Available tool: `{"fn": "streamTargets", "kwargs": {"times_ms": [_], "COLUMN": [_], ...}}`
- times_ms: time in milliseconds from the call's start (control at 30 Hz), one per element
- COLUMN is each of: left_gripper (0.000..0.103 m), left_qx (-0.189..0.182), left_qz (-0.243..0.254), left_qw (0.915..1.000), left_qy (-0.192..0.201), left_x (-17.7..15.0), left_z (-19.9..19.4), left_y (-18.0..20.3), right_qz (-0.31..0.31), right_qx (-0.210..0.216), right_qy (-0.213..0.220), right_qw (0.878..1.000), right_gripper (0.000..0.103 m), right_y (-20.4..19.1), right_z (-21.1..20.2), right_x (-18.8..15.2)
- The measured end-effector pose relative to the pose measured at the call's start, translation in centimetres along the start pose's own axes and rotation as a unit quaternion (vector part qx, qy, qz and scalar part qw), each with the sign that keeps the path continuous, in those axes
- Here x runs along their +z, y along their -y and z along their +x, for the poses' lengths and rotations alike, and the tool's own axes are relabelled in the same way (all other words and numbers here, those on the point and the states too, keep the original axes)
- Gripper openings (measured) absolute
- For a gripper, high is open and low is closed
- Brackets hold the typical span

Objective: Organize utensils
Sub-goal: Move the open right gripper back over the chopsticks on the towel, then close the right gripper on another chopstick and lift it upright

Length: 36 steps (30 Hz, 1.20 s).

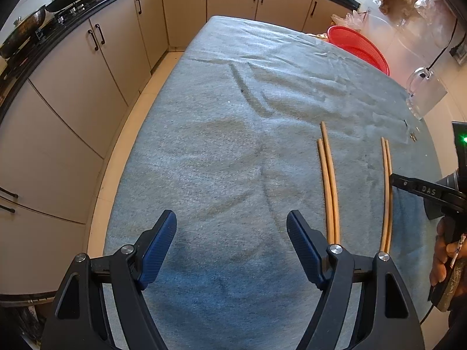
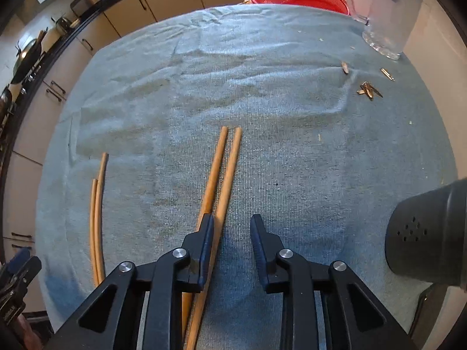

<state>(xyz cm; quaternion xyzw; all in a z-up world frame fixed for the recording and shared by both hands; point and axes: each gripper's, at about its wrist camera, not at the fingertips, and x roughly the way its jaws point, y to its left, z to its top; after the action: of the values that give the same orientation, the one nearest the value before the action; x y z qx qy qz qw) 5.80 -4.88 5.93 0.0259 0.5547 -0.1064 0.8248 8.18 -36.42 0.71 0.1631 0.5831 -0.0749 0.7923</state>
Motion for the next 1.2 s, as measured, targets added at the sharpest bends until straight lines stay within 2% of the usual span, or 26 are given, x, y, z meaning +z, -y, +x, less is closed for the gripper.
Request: {"fn": "streamTargets", "kwargs": {"times_ms": [133,167,233,400,467,533,667,833,1033,1200], "left_gripper": [0.077,0.077,0.077,0.076,0.067,0.053,0.048,0.033,0.033,0.033], "left_qx": [-0.007,-0.011,-0.023,-0.063,-0.072,-0.075,-0.068,-0.054,-0.024,0.016], "left_qz": [0.005,0.008,0.011,0.016,0.025,0.031,0.036,0.047,0.064,0.093], "left_qw": [1.0,0.9999,0.9997,0.9978,0.9969,0.9962,0.9961,0.9958,0.9964,0.9946], "left_qy": [-0.002,-0.003,-0.005,-0.01,-0.019,-0.031,-0.044,-0.058,-0.049,-0.044], "left_x": [0.3,0.5,0.9,2.2,2.6,2.8,3.0,3.1,3.2,3.4], "left_z": [0.3,0.3,0.6,1.6,2.5,3.3,4.6,6.0,6.4,6.8], "left_y": [1.0,1.3,2.1,4.2,5.2,6.0,6.9,8.2,9.2,10.8], "right_qz": [-0.019,-0.025,-0.041,-0.03,-0.025,-0.025,-0.022,-0.021,-0.024,-0.033], "right_qx": [-0.019,-0.024,-0.047,-0.035,-0.023,-0.018,-0.007,0.003,0.009,0.007], "right_qy": [-0.001,-0.002,-0.004,-0.02,-0.024,-0.026,-0.027,-0.026,-0.033,-0.036], "right_qw": [1.0,0.999,0.998,0.999,0.999,0.999,0.999,0.999,0.999,0.999], "right_gripper": [0.027,0.018,0.01,0.008,0.008,0.008,0.008,0.008,0.008,0.008], "right_y": [-0.7,-1.0,-1.3,0.4,1.0,1.5,2.2,3.0,2.6,2.2], "right_z": [0.3,0.4,0.5,-0.2,-0.5,-0.8,-1.2,-1.6,-1.0,-0.6], "right_x": [0.7,0.9,1.2,-0.1,-1.1,-1.7,-2.7,-3.9,-3.2,-2.6]}}
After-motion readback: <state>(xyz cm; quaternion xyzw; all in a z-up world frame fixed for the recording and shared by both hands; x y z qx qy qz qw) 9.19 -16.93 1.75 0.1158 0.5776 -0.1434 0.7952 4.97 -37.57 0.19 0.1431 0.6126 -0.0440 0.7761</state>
